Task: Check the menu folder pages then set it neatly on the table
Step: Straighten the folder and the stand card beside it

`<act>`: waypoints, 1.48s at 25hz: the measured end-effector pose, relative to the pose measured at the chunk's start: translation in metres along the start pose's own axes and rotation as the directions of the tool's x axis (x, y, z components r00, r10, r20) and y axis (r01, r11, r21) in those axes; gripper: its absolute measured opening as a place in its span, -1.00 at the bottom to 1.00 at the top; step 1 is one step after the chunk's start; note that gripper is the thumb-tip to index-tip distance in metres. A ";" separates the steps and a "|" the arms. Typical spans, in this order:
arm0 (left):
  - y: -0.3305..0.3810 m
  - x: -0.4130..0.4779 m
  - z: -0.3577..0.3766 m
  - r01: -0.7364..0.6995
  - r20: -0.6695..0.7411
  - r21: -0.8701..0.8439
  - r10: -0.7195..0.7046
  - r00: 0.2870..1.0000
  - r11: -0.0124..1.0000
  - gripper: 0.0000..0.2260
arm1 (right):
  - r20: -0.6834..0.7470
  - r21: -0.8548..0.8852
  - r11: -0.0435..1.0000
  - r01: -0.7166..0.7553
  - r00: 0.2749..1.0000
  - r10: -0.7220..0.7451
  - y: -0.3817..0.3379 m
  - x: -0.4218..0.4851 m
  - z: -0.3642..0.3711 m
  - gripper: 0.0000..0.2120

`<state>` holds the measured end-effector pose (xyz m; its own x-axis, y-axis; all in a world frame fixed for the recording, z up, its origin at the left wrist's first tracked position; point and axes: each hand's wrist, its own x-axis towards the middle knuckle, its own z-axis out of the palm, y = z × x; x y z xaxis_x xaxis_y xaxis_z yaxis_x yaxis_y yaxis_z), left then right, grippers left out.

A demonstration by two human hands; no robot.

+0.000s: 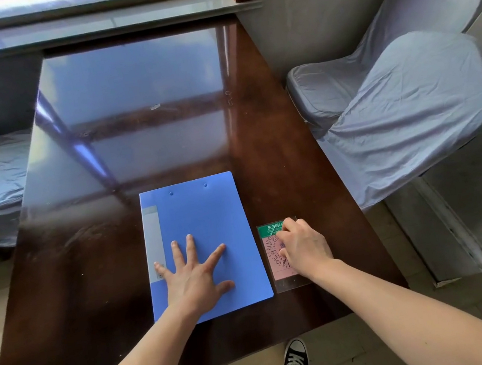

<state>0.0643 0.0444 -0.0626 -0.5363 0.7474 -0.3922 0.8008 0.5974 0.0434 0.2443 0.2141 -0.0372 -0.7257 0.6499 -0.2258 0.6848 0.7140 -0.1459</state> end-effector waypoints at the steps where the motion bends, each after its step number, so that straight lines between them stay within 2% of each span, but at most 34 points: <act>1: 0.001 0.000 0.000 -0.002 0.002 0.000 0.002 1.000 1.000 -0.23 | 0.003 0.000 1.000 0.003 1.000 -0.003 0.000 0.000 0.001 -0.61; 8: 0.001 0.005 0.000 -0.013 -0.010 0.005 0.013 1.000 1.000 -0.24 | -0.007 -0.016 0.999 0.049 0.999 -0.049 0.001 0.001 0.001 -0.65; 37: 0.005 0.006 0.000 -0.002 -0.006 -0.041 0.002 1.000 0.999 -0.25 | -0.052 0.049 0.998 0.048 0.998 -0.046 0.000 0.005 0.006 -0.66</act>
<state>0.0650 0.0519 -0.0650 -0.5367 0.7501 -0.3864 0.7902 0.6074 0.0818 0.2406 0.2156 -0.0445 -0.7587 0.6292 -0.1688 0.6514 0.7309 -0.2038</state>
